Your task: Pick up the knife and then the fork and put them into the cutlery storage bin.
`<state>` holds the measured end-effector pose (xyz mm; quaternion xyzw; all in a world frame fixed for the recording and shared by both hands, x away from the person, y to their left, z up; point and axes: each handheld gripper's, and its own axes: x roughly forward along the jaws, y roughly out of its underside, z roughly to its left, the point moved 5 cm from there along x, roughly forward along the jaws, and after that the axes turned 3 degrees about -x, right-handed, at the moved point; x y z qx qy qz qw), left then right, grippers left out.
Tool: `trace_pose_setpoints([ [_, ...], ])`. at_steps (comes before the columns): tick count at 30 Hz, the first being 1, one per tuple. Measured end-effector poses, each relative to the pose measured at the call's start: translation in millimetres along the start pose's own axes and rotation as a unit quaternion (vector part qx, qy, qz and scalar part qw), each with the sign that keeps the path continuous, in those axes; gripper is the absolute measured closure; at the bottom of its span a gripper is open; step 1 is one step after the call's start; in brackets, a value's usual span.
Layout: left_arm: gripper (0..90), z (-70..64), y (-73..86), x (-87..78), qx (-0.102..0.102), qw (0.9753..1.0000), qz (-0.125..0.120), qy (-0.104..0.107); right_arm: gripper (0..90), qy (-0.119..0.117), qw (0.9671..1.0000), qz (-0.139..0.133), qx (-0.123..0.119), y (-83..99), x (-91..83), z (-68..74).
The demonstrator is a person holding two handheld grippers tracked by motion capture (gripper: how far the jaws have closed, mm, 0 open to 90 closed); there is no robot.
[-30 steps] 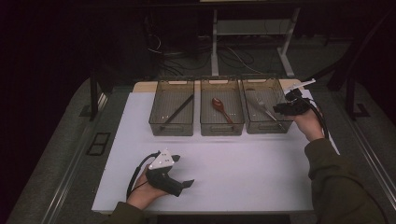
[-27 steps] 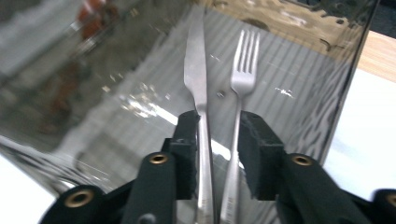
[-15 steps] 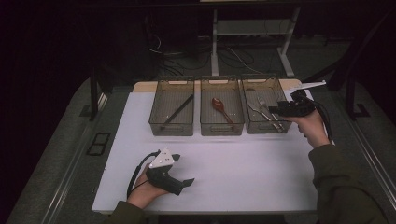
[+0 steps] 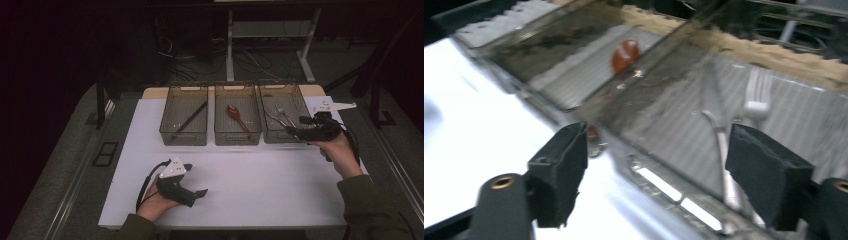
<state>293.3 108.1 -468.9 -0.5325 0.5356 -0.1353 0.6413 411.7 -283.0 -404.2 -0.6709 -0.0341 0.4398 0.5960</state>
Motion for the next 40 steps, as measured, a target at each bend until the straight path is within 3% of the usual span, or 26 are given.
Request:
trace_pose_setpoints([
  [10, 0.0, -1.8, -0.9, -1.2, 0.004, 1.0, -0.002, 0.005, 16.7, -0.043, 0.9982, -0.04, -0.013, 19.8, -10.8, 40.8],
  [16, 0.0, -3.0, -1.2, -2.1, 0.006, 1.0, -0.002, 0.004, 13.1, -0.049, 0.9976, -0.037, -0.032, 40.3, -13.0, 61.7],
  [21, 0.0, -3.4, -1.4, -2.5, 0.006, 1.0, -0.004, 0.004, 12.9, -0.052, 0.9974, -0.039, -0.03, 62.5, -19.3, 75.7],
  [23, 0.0, -3.8, -1.5, -2.5, 0.006, 1.0, -0.004, 0.004, 12.9, -0.055, 0.9971, -0.035, -0.04, 70.7, -20.0, 79.7],
  [31, 0.0, -3.2, -1.1, -3.9, 0.004, 1.0, -0.006, 0.001, 12.8, -0.062, 0.9971, -0.022, -0.037, 92.0, -20.6, 90.9],
  [35, 0.0, -2.7, -0.5, -5.1, 0.004, 1.0, -0.005, -0.002, 12.8, -0.046, 0.9977, -0.004, -0.049, 104.7, -19.4, 92.9],
  [40, 0.0, -1.7, 0.1, -5.5, 0.008, 1.0, -0.001, -0.004, 12.7, -0.038, 0.998, -0.01, -0.049, 107.4, -24.5, 89.1],
])
